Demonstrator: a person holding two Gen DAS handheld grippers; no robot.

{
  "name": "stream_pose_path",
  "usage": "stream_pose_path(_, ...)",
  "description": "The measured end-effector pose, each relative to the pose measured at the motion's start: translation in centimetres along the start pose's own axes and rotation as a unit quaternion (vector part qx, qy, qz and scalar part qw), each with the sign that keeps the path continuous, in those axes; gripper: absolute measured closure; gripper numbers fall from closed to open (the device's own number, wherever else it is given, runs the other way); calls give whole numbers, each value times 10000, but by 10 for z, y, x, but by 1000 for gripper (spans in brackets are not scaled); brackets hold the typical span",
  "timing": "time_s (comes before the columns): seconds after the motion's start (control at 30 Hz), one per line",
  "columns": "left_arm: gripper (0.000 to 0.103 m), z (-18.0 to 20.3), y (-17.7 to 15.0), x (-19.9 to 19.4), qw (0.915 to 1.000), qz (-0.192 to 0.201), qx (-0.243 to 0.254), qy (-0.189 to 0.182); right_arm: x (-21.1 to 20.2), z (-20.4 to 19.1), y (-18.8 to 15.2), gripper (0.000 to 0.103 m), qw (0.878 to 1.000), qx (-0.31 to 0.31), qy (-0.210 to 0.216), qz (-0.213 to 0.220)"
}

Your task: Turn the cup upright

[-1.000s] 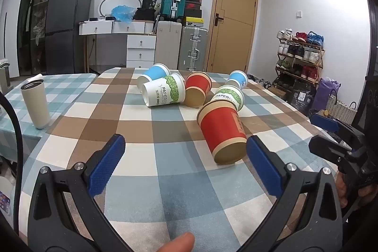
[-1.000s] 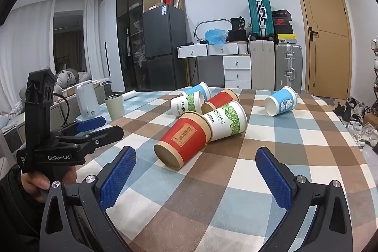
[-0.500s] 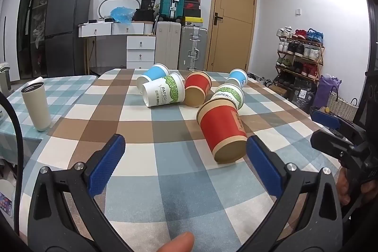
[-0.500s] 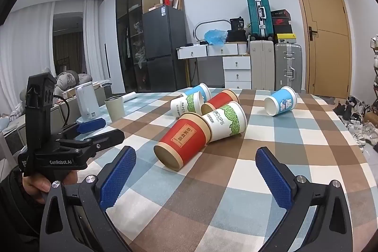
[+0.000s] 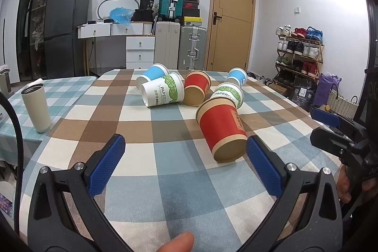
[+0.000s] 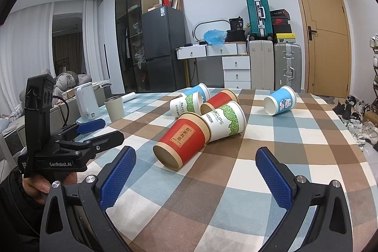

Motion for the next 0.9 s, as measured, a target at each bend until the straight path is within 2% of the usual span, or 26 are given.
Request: stream_pose_path(0.9,1,2,0,1,10000,10,79,5,-2,-3,2,0,10000,48,26,9)
Point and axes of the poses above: each gripper's, at about its wrist camera, not at the fingertips, and x roughly the way its jaws point, z to its right, y to its top, the point moved 3 cm from there along x, roughly the way its jaws point, and after that the axes turned 13 degrees about x, right-handed, at the moved point
